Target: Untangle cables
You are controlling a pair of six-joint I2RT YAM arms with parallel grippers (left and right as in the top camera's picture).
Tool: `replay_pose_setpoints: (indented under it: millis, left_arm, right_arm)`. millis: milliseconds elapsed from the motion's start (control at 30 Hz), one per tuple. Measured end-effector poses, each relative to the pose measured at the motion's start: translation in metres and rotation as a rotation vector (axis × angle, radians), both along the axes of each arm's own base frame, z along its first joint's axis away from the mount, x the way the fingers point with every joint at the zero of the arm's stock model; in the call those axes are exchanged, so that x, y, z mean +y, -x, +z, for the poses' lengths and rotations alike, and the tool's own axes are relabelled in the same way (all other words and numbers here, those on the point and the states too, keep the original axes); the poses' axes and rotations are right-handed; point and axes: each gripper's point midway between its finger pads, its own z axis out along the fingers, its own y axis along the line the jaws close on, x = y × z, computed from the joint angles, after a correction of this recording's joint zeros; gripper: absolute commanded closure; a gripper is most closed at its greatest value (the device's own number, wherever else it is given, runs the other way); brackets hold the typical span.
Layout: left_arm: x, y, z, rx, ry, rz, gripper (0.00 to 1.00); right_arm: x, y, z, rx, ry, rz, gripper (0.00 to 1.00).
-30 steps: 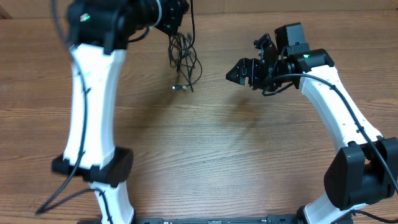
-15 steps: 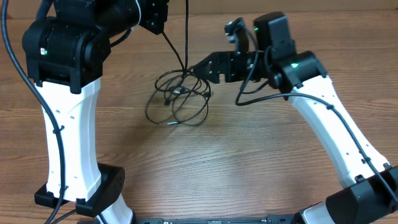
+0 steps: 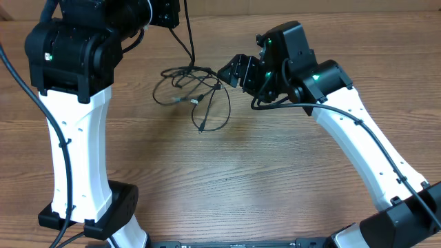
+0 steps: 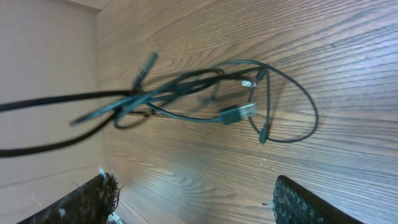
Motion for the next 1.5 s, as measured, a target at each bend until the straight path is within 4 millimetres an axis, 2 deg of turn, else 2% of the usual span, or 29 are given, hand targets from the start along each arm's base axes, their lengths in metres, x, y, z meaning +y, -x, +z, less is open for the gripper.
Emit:
replay_pose_setpoints:
  millis: [133,233,367,633,800,933,1033,1200,1367,1500]
  left_arm:
    - [0.004,-0.001,-0.001,0.038,0.065,0.061,0.96]
    - [0.012,-0.004,-0.002,0.056,0.093,0.128,0.96]
    - [0.029,-0.009,-0.005,0.078,0.127,0.260,0.96]
    - [0.041,-0.012,-0.005,0.120,0.263,0.403,0.96]
    - [0.042,-0.012,-0.005,0.149,0.351,0.449,0.96]
    - [0.042,-0.012,-0.005,0.163,0.392,0.468,0.96]
    - [0.042,-0.012,-0.005,0.169,0.408,0.475,0.96]
    - [0.042,-0.012,-0.005,0.171,0.412,0.476,0.96]
    - [0.038,-0.012,-0.004,0.173,0.413,0.451,0.96]
    - [0.034,-0.011,-0.004,0.180,0.417,0.430,0.96]
  right_arm:
    - [0.012,0.003,-0.002,0.015,-0.008,-0.009,0.22]
    - [0.024,0.003,-0.012,0.037,-0.007,-0.003,0.22]
    - [0.038,0.005,-0.022,0.047,-0.006,0.015,0.21]
    - [0.047,0.007,-0.018,0.031,-0.021,0.029,0.18]
    - [0.069,0.013,-0.009,-0.015,-0.051,0.075,0.20]
    - [0.089,0.017,-0.003,-0.045,-0.085,0.100,0.25]
    - [0.099,0.015,-0.011,-0.048,-0.082,0.104,0.33]
    - [0.099,-0.001,-0.041,-0.037,-0.017,0.041,0.41]
    - [0.101,-0.024,-0.056,-0.082,0.006,-0.024,0.41]
    - [0.107,-0.034,-0.063,-0.093,-0.009,-0.036,0.34]
